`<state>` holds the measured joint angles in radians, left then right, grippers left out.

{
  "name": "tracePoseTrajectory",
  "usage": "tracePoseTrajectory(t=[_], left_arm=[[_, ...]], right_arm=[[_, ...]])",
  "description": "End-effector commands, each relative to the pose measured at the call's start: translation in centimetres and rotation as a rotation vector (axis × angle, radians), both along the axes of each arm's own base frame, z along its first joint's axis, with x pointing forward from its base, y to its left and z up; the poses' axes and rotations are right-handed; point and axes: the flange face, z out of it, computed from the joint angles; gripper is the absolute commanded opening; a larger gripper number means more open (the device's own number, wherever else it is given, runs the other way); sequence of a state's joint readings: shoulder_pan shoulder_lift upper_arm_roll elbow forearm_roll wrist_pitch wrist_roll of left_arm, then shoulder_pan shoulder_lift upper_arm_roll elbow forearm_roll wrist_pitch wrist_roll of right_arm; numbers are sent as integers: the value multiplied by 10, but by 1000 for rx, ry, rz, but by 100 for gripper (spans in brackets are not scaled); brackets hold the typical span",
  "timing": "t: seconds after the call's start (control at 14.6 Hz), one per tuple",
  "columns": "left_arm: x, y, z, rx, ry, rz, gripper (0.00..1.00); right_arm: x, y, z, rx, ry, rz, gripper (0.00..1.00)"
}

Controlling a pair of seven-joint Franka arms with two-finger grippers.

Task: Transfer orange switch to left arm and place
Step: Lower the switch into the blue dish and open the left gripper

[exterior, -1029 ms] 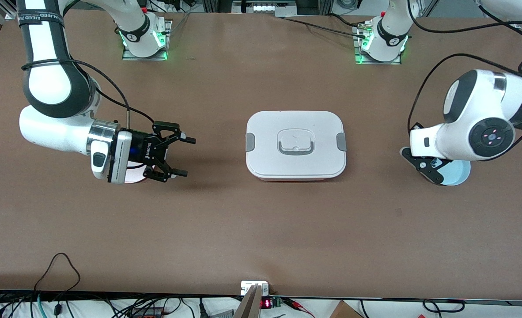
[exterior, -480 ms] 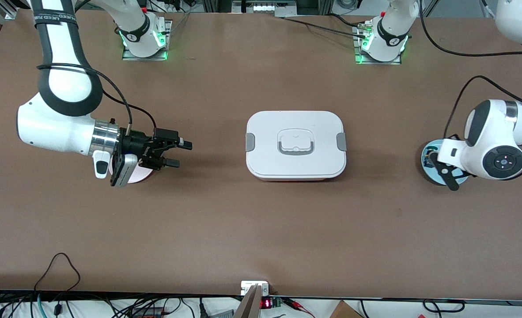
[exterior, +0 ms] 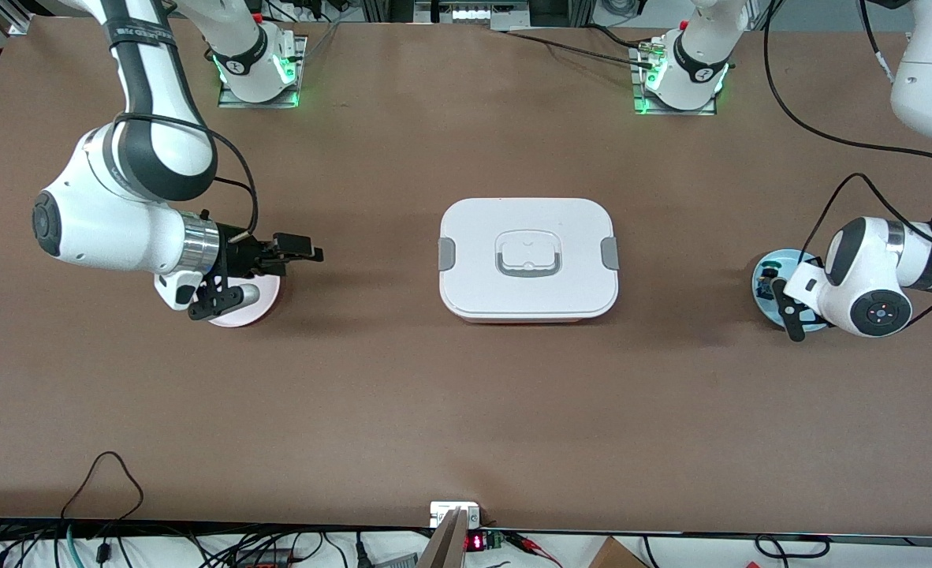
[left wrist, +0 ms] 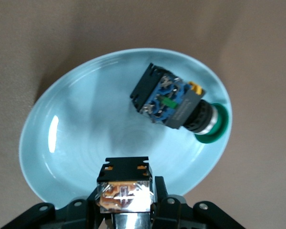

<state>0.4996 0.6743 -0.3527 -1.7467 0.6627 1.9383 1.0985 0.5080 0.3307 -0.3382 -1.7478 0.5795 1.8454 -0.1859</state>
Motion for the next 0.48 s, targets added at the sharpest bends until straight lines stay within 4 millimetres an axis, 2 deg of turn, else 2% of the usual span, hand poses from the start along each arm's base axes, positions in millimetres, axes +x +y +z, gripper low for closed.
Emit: tracePoseTrajectory(t=[0.0,0.07,0.27,0.34,0.41], left_arm=[[5,7,-1,-47,1,-106,1],[0,6,-7,-61,10,-125,0],[-8,6,-15,-74,12,-132,6],[-7,6,-13,-73,9,-134,8],[-7,6,-11,-72,8,-134,14]], right_arm=[[-7,-22,3,-190,51,25,100],[-10,-27,4,-265,62,68,100],[-5,-46,30,-461,57,170,100],[-1,-60,42,-503,51,167,100],[6,-77,57,-529,35,141,100]])
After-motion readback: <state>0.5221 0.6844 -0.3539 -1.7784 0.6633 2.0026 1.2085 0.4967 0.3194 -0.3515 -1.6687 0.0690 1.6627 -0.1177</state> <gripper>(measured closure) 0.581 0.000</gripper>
